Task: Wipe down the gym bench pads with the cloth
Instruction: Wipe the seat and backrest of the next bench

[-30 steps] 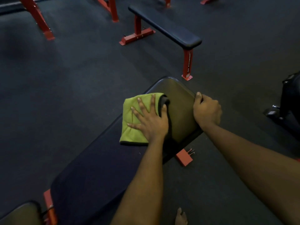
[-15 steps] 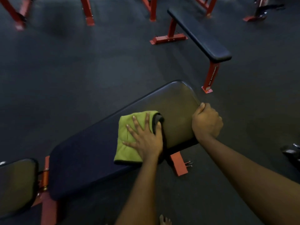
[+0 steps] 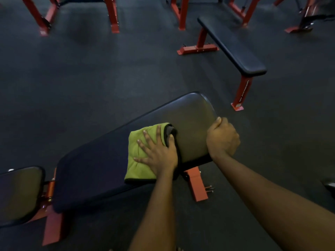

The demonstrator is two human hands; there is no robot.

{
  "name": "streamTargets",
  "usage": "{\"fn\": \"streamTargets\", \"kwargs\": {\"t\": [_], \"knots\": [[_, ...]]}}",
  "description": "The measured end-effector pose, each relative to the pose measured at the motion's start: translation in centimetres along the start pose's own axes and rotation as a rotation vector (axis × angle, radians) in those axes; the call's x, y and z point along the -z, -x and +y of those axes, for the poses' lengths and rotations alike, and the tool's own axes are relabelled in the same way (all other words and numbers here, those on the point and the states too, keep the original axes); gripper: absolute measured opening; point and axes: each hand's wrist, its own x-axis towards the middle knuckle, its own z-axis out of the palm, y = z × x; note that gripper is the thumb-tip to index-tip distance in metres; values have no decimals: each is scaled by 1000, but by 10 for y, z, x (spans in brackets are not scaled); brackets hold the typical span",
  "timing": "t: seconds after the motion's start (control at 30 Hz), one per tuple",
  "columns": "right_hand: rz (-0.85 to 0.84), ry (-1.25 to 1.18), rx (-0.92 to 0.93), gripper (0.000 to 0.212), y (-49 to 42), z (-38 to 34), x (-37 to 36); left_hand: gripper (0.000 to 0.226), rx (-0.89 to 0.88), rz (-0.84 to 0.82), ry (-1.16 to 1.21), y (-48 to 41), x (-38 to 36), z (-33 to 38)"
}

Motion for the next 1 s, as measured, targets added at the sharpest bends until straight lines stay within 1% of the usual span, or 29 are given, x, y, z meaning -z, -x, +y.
{"fn": "streamTargets", "kwargs": {"t": [0.1, 0.13, 0.2, 0.23, 0.27, 0.3, 0.33, 0.4, 0.43, 0.47, 0.5, 0.53, 0.6, 0.67, 0.77, 0.87, 0.9, 0.93, 1.0], "knots": [[-16, 39, 26, 38, 0, -3, 2, 66, 117, -62, 70, -35, 18, 10], [0, 86, 65, 37, -3, -2, 4, 66, 103, -97, 97, -35, 21, 14], [14, 87, 241, 41, 3, -16, 8, 63, 27, -101, 190, -28, 33, -1], [1, 21, 360, 46, 13, -29, 8, 61, 5, -43, 317, -21, 39, -17], [-27, -49, 494, 46, 27, -49, 7, 58, 14, 50, 477, -13, 47, -41], [-88, -94, 616, 43, 42, -67, 5, 55, 38, 155, 610, -3, 50, -62], [-205, -76, 732, 44, 61, -91, -2, 51, 81, 253, 676, 3, 54, -87], [-532, 115, 879, 65, 102, -128, -26, 40, 223, 342, 653, 9, 56, -134], [-651, 228, 896, 78, 116, -134, -41, 37, 294, 348, 632, 9, 55, -152], [-707, 334, 903, 88, 126, -135, -57, 36, 363, 353, 619, 9, 53, -169], [-705, 427, 908, 95, 133, -129, -70, 37, 427, 348, 605, 7, 53, -184], [-663, 492, 907, 97, 136, -118, -76, 40, 469, 328, 595, 5, 52, -198], [-557, 509, 927, 94, 133, -105, -79, 47, 529, 271, 591, -5, 47, -219], [-564, 526, 949, 94, 118, -108, -85, 51, 597, 239, 562, -12, 39, -229], [-613, 540, 1035, 89, 96, -154, -131, 51, 626, 304, 561, -21, 29, -236], [-752, 529, 1152, 70, 110, -204, -172, 48, 638, 414, 578, -21, 14, -252], [-766, 532, 1214, 65, 118, -204, -173, 46, 626, 445, 590, -19, 10, -257], [-763, 520, 1321, 61, 127, -195, -167, 45, 605, 473, 609, -19, 8, -262], [-788, 470, 1572, 59, 137, -153, -136, 45, 611, 494, 646, -19, 8, -269]]}}
